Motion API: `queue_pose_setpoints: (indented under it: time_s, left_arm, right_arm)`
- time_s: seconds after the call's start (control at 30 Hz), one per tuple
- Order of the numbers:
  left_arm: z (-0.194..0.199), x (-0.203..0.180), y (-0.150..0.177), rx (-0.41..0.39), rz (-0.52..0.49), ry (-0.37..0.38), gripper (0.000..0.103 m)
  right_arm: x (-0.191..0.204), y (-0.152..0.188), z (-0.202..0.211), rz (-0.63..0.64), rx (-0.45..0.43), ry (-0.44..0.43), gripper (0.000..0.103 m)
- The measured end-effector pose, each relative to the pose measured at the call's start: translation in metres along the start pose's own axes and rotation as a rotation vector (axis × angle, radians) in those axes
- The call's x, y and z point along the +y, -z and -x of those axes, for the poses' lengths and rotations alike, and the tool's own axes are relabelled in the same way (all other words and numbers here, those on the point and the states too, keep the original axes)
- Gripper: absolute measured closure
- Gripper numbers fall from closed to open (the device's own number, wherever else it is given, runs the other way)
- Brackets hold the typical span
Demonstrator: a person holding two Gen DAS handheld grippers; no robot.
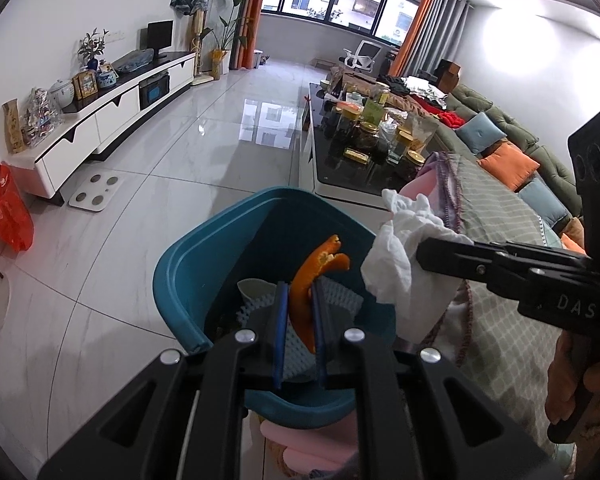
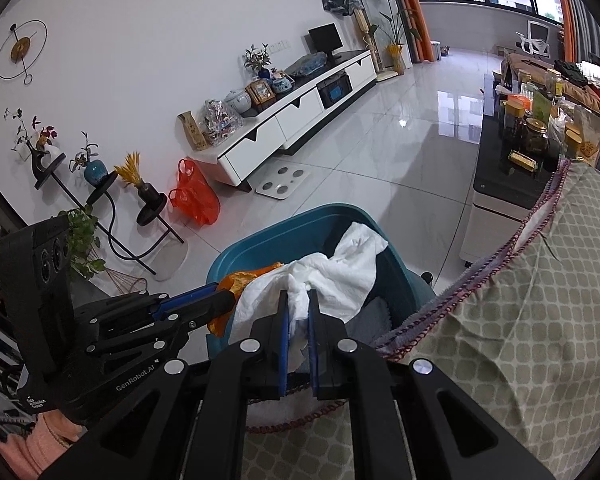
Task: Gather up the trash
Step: 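Carry the orange peel and tissue with both tools over the teal bin, then open both tools to drop the orange peel and tissue into the bin, then grasp the second orange peel with the left tool while the right tool grasps the green wrapper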
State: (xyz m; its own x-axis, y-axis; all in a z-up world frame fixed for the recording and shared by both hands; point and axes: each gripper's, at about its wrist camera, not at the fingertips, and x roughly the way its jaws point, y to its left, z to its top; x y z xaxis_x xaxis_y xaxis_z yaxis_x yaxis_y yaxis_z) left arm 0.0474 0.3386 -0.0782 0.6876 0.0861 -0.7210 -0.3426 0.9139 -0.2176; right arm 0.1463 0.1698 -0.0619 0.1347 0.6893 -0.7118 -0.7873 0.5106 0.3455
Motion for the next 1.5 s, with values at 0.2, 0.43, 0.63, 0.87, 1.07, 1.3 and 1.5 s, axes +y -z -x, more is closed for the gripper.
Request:
queue_pose_setpoints:
  time_s: [0.2, 0.43, 0.63, 0.87, 1.07, 1.3, 1.5]
  left_arm:
    - [-0.008, 0.003, 0.000, 0.020, 0.006, -0.010, 0.089]
    - [-0.016, 0.008, 0.000, 0.036, 0.016, -0.006, 0.086]
    - [-0.018, 0.016, 0.001, 0.034, 0.049, -0.005, 0.074]
    - [0.003, 0.010, 0.001, -0.029, 0.033, -0.002, 0.062]
    - [0.043, -0.015, 0.003, -0.134, -0.042, 0.053, 0.046]
    - [0.076, -0.079, 0.017, -0.201, -0.193, 0.215, 0.027]
    - [0.080, -0.158, 0.043, -0.168, -0.350, 0.416, 0.025]
  right_arm:
    - [-0.001, -0.003, -0.009, 0.004, 0.019, 0.018, 0.093]
    - [-0.003, -0.003, -0.022, -0.004, 0.049, 0.041, 0.085]
    - [-0.007, -0.002, -0.025, -0.009, 0.057, 0.046, 0.080]
    - [-0.013, 0.004, -0.004, -0.034, 0.014, 0.017, 0.077]
    - [-0.015, 0.016, 0.050, -0.023, -0.083, -0.003, 0.068]
    - [-0.026, 0.047, 0.135, -0.013, -0.211, 0.049, 0.045]
    - [-0.061, 0.095, 0.204, -0.075, -0.282, 0.164, 0.044]
